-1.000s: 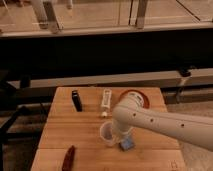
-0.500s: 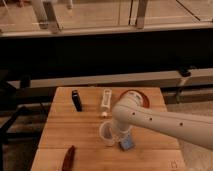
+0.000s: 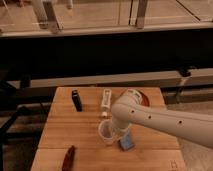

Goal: Pick up the ceramic cup

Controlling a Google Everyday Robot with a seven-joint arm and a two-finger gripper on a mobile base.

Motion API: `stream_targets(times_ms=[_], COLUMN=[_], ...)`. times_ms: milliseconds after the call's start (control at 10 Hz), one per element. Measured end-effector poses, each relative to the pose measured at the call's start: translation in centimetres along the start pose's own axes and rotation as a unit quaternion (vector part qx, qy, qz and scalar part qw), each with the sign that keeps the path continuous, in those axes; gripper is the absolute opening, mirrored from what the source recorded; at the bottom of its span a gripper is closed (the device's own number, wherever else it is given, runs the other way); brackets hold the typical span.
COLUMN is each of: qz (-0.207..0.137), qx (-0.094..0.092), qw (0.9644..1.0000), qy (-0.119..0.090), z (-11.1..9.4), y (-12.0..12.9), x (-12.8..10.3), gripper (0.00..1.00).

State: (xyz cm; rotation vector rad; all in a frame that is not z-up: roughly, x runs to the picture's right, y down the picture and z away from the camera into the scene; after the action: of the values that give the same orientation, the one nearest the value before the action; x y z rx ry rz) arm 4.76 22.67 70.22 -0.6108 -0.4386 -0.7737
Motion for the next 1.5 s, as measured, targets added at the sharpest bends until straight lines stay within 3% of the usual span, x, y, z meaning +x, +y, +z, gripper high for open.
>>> stream_targets(times_ms=[1500], qz=[-0.002], qx=[0.000], qw=[1.0000], qy=[0.000], z=[-2.2], y=[-1.3], x=[0.4], gripper=[0.01])
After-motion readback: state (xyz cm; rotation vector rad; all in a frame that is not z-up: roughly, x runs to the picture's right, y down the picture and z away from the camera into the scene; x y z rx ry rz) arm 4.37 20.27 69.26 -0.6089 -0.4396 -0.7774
